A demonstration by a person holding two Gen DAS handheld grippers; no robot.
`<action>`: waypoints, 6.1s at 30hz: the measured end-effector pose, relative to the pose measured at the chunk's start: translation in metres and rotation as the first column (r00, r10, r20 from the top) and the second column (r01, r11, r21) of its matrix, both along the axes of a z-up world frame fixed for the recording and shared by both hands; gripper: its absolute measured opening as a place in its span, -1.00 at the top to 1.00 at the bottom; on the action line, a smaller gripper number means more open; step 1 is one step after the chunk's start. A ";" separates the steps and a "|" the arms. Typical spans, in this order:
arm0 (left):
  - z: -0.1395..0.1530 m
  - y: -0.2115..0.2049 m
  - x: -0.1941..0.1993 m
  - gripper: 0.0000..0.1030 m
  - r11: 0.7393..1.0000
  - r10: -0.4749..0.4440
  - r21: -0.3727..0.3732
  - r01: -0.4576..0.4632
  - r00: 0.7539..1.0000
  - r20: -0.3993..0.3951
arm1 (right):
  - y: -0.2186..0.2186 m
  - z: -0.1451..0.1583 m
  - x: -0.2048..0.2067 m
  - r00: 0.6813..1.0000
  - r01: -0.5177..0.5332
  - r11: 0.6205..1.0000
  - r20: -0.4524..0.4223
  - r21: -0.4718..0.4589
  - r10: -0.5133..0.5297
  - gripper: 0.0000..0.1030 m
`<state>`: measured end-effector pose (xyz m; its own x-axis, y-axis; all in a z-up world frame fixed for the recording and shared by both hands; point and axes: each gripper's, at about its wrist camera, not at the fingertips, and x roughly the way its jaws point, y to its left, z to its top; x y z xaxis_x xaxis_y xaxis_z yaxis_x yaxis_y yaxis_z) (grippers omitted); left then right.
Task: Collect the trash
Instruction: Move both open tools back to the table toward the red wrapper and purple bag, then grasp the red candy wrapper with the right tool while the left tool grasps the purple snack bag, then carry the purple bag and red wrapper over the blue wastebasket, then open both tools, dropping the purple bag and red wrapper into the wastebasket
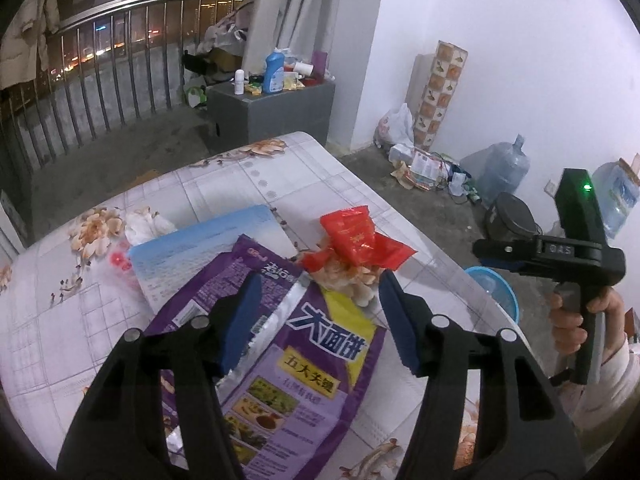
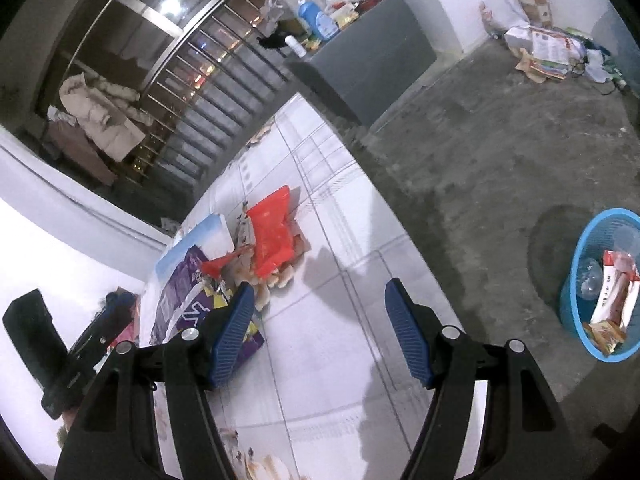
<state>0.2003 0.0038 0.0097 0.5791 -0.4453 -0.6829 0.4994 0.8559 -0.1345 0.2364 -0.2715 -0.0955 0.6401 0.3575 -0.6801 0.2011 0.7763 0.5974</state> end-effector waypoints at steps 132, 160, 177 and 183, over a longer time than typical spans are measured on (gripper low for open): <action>-0.062 -0.420 -0.123 0.97 0.608 -0.783 0.233 0.759 0.622 0.017 | -0.238 -0.125 -0.272 0.704 0.690 0.657 -0.068 0.304 -0.707 0.91; -0.066 -0.419 -0.033 -0.39 0.766 -0.639 -0.110 0.634 0.730 -0.241 | -0.258 -0.136 -0.208 0.772 0.635 0.766 -0.134 0.103 -0.622 0.91; -0.027 -0.192 0.020 -0.40 0.949 -0.317 -0.075 0.308 0.923 -0.220 | -0.288 -0.387 -0.073 0.540 0.269 0.952 -0.795 -0.149 -0.277 0.88; -0.027 -0.169 0.022 -0.40 0.965 -0.261 -0.065 0.253 0.942 -0.210 | -0.300 -0.392 -0.078 0.519 0.345 0.927 -0.792 -0.151 -0.322 0.82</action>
